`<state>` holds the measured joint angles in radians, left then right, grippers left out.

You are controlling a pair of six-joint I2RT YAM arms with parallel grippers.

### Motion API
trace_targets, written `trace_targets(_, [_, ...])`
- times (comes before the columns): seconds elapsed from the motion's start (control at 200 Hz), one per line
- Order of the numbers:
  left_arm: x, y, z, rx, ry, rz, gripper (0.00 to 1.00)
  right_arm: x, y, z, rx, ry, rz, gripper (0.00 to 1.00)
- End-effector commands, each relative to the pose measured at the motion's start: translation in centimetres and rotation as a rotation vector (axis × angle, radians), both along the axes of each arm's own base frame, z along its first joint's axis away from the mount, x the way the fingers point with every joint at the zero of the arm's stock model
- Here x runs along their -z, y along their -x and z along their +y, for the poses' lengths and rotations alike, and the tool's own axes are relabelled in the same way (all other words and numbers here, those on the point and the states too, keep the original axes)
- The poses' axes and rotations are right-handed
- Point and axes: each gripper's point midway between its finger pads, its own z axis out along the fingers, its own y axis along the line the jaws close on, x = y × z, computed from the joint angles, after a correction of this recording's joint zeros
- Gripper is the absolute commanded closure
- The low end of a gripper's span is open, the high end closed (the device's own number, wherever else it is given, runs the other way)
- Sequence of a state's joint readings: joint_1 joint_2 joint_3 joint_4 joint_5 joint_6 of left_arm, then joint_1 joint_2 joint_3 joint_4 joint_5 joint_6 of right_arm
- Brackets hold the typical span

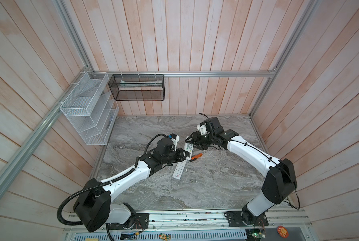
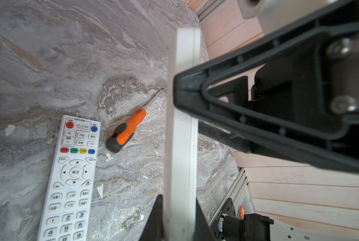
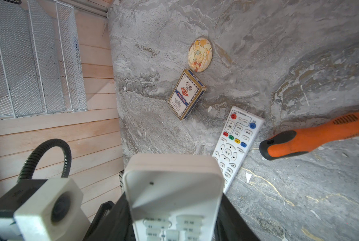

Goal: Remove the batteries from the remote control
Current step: 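Lift the white remote with the right gripper while the left gripper approaches it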

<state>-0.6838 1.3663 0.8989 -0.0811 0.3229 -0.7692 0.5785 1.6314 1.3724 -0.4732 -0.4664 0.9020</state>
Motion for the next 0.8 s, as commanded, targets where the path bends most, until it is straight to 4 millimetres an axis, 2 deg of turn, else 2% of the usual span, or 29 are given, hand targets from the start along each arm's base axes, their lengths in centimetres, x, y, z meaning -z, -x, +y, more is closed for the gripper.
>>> trace_targets(0.0, [-1.2,-0.1,0.3,-0.014,-0.011,-0.01,1.0,-1.7,0.5,0.6,-0.026,-0.04,-0.041,0.45])
trace_targets(0.125, [-1.0,-0.1,1.0,-0.016,-0.073,-0.028,1.0,-2.2,0.7,0.4,-0.061,-0.012,-0.067,0.24])
trace_targets(0.255, [-1.3,-0.4,2.6,-0.007,-0.214,-0.111,1.0,-2.0,0.7,-1.6,-0.117,0.063,-0.058,0.09])
trace_targets(0.365, [-2.1,-0.7,4.4,0.01,-0.366,-0.247,1.0,-1.9,1.1,-4.1,-0.149,0.107,-0.02,0.08])
trace_targets(0.45, [-3.3,-0.7,5.6,0.026,-0.499,-0.394,1.0,-2.4,1.5,-5.0,-0.177,0.107,0.004,0.08])
trace_targets(0.545, [-4.3,-0.2,6.3,0.096,-0.651,-0.614,1.0,-3.3,2.2,-4.8,-0.219,0.09,0.01,0.08])
trace_targets(0.675, [-5.1,1.4,6.5,0.228,-0.79,-0.899,1.0,-5.6,3.3,-3.9,-0.269,0.018,0.039,0.08])
trace_targets(0.795, [-5.3,1.7,8.2,0.224,-0.97,-1.03,1.0,-7.7,3.9,-3.3,-0.256,-0.064,0.051,0.08])
